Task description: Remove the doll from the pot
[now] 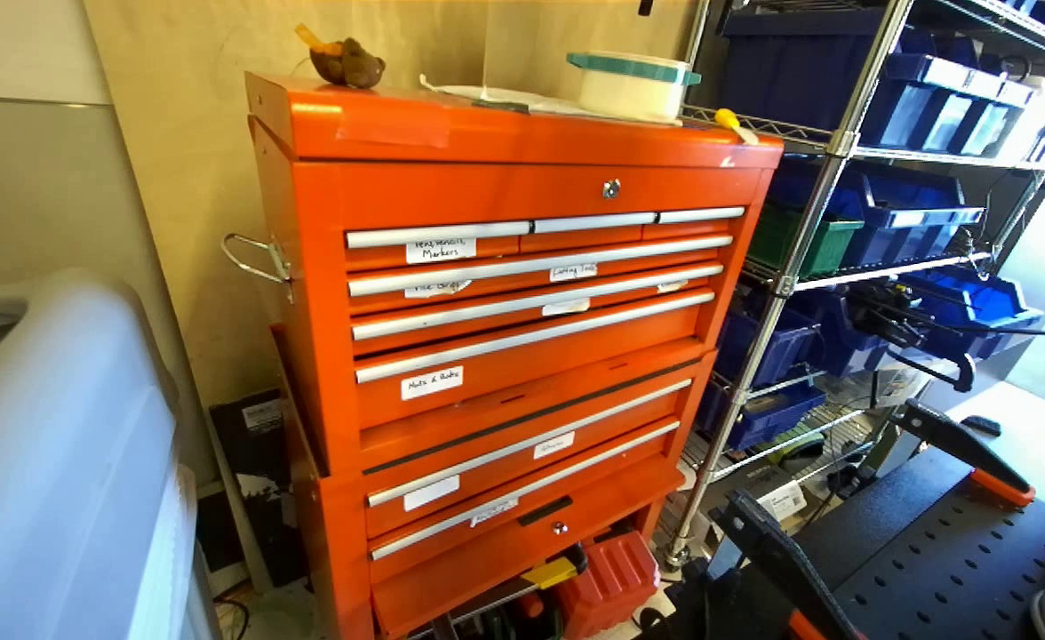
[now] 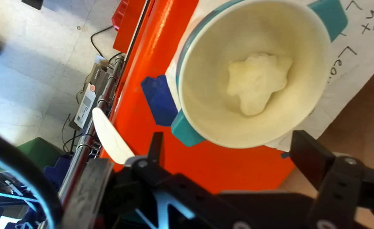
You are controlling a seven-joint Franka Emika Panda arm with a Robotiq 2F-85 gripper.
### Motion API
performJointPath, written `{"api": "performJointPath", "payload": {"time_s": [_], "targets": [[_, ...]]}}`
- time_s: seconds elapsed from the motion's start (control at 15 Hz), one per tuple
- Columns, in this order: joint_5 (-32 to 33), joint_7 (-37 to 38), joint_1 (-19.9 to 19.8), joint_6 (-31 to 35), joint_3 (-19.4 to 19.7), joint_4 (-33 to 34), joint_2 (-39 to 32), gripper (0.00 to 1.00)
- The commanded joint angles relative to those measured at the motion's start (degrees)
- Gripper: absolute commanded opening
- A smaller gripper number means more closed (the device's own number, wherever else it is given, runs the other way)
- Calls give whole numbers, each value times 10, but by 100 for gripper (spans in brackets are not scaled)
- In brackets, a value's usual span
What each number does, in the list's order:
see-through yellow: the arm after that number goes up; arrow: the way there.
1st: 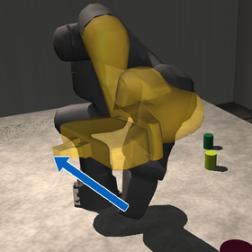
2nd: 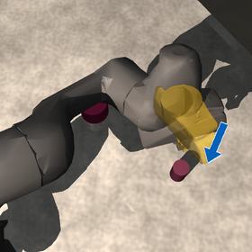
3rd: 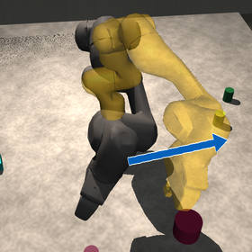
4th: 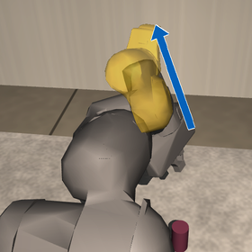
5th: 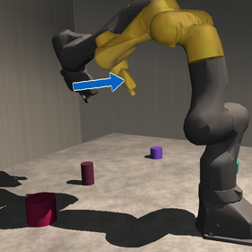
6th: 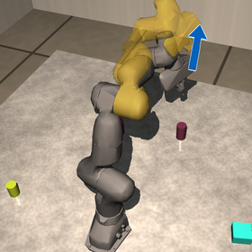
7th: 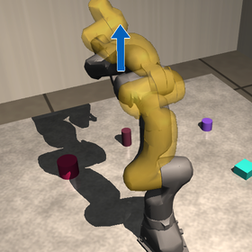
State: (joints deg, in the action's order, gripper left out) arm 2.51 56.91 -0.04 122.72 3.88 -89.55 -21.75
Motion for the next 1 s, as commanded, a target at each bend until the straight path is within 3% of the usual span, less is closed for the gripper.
{"api": "performJointPath", "payload": {"time_s": [0.0,0.4,0.93], "targets": [[-20,10,8,13,5,16,-15,100],[-28,29,23,117,5,-20,-26,100],[-47,28,37,121,2,-58,-27,100]]}}
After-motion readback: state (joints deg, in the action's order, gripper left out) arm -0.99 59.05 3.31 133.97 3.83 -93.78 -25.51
